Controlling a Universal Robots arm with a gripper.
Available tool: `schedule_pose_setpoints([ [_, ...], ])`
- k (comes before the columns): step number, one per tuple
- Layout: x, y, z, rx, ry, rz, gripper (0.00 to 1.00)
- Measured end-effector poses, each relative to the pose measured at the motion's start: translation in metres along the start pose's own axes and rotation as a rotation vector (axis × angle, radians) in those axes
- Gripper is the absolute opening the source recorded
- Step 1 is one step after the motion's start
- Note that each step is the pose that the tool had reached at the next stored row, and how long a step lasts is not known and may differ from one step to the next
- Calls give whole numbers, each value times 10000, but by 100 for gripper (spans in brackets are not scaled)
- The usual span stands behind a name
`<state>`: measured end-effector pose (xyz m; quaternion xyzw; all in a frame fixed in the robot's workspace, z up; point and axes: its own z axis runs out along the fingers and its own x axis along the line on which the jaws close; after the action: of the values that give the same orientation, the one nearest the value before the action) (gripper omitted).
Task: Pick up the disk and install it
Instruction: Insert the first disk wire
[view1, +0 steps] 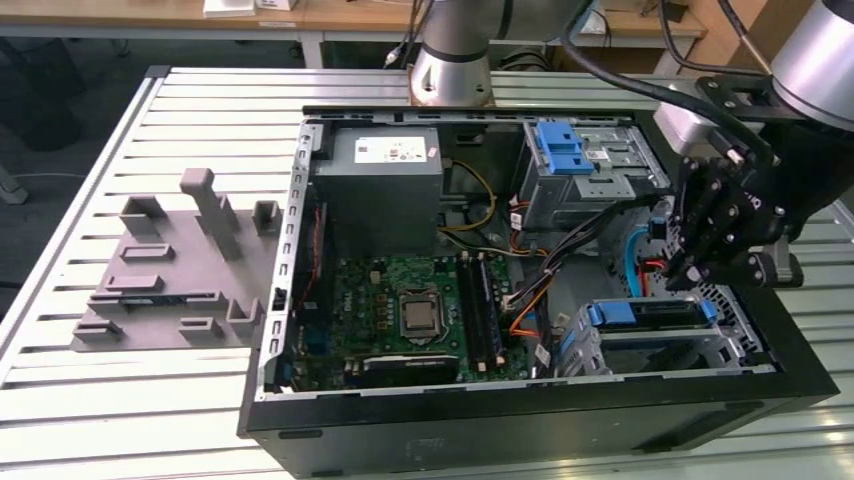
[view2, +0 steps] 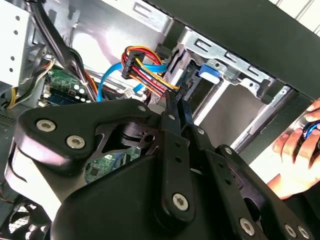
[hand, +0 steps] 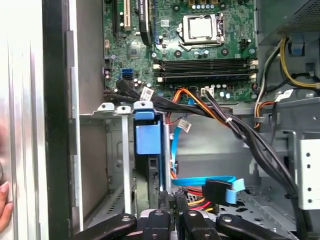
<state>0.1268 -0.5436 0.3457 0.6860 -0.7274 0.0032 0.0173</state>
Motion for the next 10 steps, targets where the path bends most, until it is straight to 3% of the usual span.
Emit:
schedule_pose_setpoints([
  [10,77,-5,43,-5,-1,14,16],
])
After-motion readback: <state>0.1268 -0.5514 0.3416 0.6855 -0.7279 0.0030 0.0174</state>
